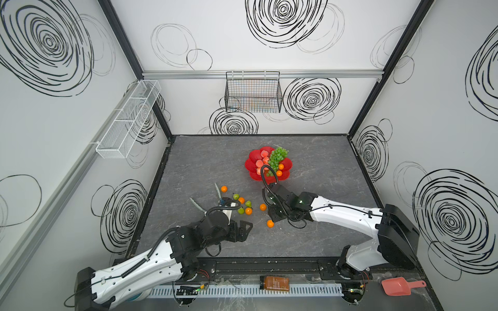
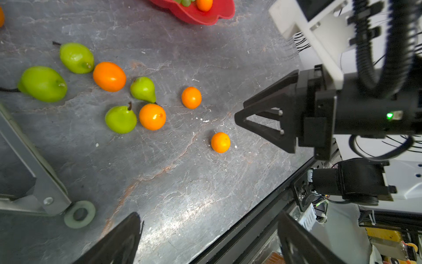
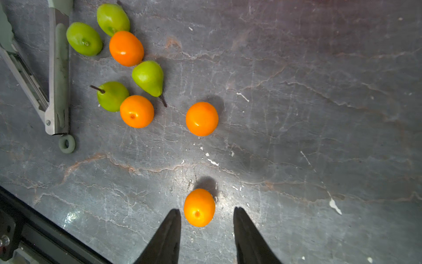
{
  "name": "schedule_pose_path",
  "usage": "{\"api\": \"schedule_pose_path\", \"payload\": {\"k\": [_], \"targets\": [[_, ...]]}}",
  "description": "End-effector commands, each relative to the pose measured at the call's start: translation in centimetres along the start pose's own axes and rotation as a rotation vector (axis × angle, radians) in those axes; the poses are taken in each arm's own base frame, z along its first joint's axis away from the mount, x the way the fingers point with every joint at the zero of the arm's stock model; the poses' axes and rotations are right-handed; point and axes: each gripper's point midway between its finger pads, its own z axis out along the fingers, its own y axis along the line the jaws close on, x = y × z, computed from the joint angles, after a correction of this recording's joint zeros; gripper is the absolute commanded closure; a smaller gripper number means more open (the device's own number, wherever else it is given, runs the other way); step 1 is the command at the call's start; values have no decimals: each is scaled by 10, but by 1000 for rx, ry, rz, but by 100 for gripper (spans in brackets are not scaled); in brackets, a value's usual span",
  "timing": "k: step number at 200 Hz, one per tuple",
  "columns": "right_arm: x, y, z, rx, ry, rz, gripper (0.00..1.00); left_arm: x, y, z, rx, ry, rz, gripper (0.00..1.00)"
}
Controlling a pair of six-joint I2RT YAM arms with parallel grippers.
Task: Arrange fruit in a fruit bowl
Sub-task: Pick up the fruit from the bottom-center of the table.
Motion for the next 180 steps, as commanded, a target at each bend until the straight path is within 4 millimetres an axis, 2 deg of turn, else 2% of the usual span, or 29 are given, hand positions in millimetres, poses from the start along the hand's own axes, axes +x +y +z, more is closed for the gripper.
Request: {"api": "schedule_pose_path", "payload": {"k": [1, 103, 180], "targets": [[14, -1, 7, 19, 42, 8, 57, -2, 0, 2, 8, -25, -37, 4], [36, -2, 34, 50, 126, 7, 49, -5, 5, 5, 17, -25, -38, 4], [45, 0, 49, 63, 165, 4, 49, -6, 5, 4, 27, -30, -40, 4]]}}
